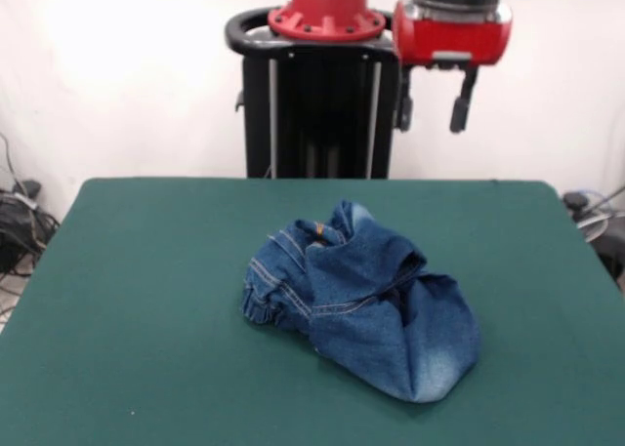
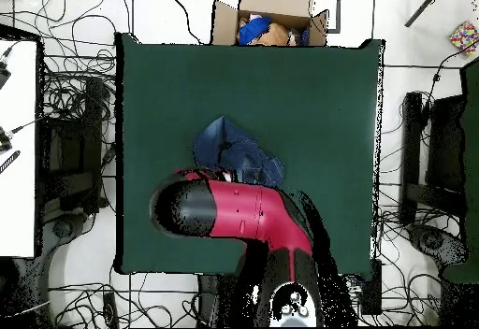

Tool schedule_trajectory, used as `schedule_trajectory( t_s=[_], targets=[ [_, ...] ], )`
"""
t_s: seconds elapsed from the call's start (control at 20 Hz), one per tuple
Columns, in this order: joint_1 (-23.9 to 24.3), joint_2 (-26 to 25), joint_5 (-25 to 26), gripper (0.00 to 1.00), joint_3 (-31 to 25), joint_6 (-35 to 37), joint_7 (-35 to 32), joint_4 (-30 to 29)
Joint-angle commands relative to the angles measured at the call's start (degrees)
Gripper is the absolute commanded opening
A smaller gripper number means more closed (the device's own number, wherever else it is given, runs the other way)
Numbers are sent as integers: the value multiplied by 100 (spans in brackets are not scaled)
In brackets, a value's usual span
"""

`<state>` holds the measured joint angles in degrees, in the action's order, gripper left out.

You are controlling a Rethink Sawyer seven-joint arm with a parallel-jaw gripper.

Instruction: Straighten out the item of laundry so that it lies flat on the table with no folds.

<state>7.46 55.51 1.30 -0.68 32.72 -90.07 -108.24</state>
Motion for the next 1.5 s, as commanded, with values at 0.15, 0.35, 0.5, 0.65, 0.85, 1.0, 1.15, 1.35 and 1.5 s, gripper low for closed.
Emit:
schedule_trajectory(
  t_s=[0.15,0.35,0.5,0.65,0.85,1.0,1.15,1.35,1.5],
  targets=[
    [92,-1081,231,100,-610,97,-173,906],
    [58,-1336,345,100,-537,-303,-266,861],
    [182,-1519,383,100,-603,-634,-202,779],
    [345,-1559,375,100,-727,-640,-14,745],
    [434,-1541,477,100,-730,-692,40,714],
    [630,-1613,557,100,-885,-656,186,783],
    [785,-1464,635,100,-1005,-403,313,805],
    [947,-1380,750,100,-1112,-159,395,894],
    [1016,-1323,791,100,-1189,43,444,972]
  ],
)
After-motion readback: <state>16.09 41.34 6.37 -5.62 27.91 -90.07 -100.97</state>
